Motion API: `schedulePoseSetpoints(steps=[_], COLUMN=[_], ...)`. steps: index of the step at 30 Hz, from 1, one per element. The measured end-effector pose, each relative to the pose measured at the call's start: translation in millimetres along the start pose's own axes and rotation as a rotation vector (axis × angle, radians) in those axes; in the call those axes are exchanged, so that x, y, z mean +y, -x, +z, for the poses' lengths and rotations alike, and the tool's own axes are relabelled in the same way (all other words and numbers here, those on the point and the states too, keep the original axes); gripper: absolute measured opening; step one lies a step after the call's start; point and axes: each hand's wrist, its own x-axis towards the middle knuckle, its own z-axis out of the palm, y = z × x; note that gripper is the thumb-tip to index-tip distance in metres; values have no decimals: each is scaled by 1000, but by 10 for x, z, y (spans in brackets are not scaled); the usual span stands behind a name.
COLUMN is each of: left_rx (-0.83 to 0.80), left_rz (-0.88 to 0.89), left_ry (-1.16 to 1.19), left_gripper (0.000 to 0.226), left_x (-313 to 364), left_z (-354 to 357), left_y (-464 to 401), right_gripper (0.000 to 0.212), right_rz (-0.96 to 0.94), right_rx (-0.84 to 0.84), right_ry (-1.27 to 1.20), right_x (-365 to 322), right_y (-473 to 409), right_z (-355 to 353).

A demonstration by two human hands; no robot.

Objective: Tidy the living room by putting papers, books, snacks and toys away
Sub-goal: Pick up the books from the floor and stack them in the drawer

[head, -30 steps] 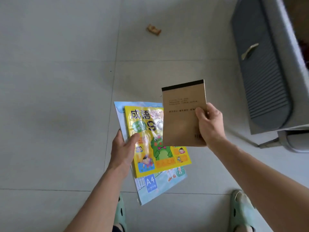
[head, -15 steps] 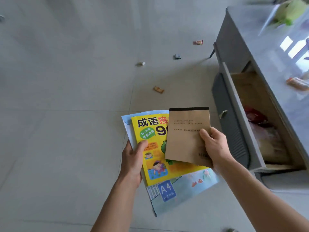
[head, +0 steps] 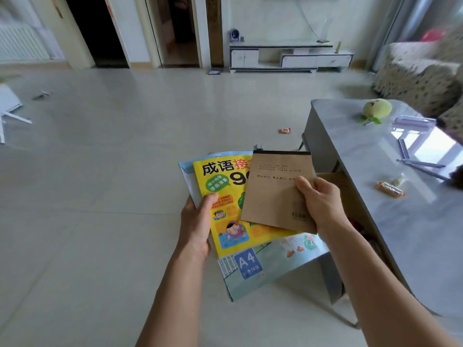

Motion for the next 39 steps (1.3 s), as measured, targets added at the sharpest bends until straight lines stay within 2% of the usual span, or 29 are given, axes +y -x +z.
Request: schedulePoseSetpoints(steps=[3, 7, 9, 16, 23, 26, 29, 34, 39], left_rx=[-25, -81, -127, -323, -519, -551, -625, -859, -952], left_rz=[32, 48, 69, 23, -97, -47, 45, 17, -22], left_ry=[-23, -32, -54, -44, -29, -55, -91, -139, -159], left_gripper=[18, 24, 34, 42, 35, 32, 40, 56, 62], left_x=[233, 562, 745, 1440, 1836, 1905, 1917, 1753, 1410], left_z=[-12, -39, -60, -225, -265, -176, 25, 582, 1229], left_y=[147, 293, 338, 222, -56, -80, 9, 474, 1047], right_gripper=[29, 26, 24, 18, 13, 12, 14, 10, 14], right_rz=[-15, 77, 90, 24, -43, -57, -40, -23, -16], right_rx=[-14, -133, -179, -144, 35, 114, 203, 413, 600], right_ry=[-6, -56, -61, -79, -138, -141, -196, -283, -281], right_x=[-226, -563, -736, -1400, -1803, -1817, -1737, -1527, -1327], right_y=[100, 269, 370, 665, 937, 1059, 1232, 1602, 1990], right_z=[-102, -226, -257, -120, 54, 17, -155, -816, -1812])
